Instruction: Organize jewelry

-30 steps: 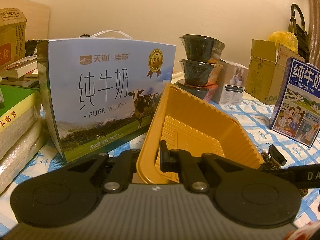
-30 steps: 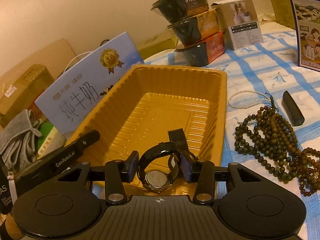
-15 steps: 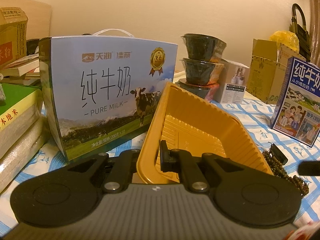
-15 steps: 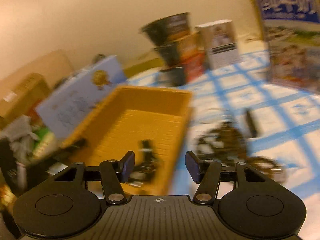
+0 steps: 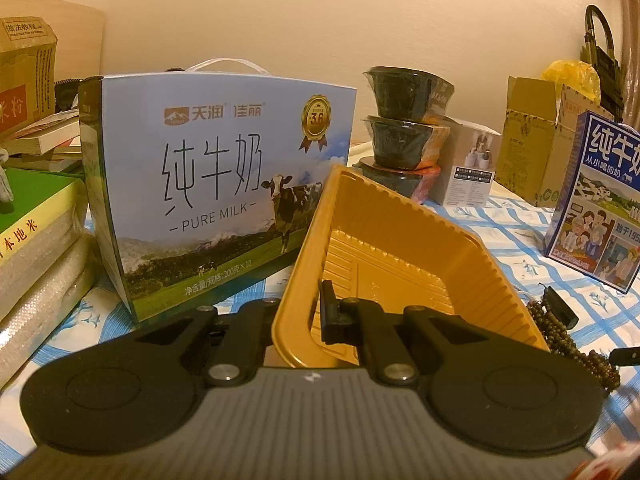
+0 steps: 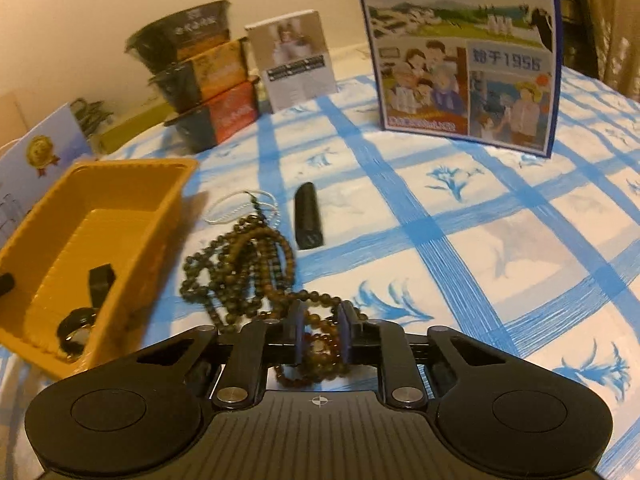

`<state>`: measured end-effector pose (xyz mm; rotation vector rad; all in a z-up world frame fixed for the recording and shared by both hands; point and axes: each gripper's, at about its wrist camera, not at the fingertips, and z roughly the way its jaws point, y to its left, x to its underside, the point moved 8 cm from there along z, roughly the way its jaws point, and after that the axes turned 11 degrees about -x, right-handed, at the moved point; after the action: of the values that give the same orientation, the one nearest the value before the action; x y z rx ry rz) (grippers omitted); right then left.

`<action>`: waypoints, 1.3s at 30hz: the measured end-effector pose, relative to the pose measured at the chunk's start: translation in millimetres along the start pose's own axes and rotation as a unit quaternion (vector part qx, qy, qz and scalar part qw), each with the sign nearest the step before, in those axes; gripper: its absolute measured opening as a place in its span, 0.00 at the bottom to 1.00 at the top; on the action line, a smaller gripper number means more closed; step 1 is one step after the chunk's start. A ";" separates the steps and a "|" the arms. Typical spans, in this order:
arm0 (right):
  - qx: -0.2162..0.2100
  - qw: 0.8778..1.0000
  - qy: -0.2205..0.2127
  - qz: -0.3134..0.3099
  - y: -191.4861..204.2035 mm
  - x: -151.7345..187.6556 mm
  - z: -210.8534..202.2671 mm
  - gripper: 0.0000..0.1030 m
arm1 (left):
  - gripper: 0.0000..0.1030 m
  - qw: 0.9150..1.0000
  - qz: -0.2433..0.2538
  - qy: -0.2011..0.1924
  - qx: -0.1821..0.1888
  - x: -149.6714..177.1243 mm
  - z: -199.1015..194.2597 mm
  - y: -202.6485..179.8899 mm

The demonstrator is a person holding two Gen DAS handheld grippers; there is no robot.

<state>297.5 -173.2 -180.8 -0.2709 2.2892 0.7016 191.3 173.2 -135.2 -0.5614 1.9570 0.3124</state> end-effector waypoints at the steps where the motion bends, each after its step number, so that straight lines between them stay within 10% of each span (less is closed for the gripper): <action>1: 0.005 1.000 0.002 0.004 -1.9 0.5 2.4 0.18 | 0.08 1.000 0.001 0.000 0.000 0.0 0.1 -0.1; 16: 0.039 0.999 -0.004 0.006 -12.1 -4.4 22.5 0.18 | 0.08 1.000 0.002 0.001 -0.002 1.1 1.2 0.5; 28: 0.073 0.990 0.000 -0.117 9.1 -0.4 20.6 0.07 | 0.08 1.000 0.001 0.002 -0.002 2.9 0.9 1.6; 39: -0.100 0.989 -0.044 -0.101 104.0 -22.8 -7.3 0.07 | 0.08 1.000 -0.001 0.002 0.000 2.6 -0.9 0.4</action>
<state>270.1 -91.1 -118.3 -0.5471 2.0739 0.8217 189.5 172.5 -137.2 -0.5642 1.9600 0.3109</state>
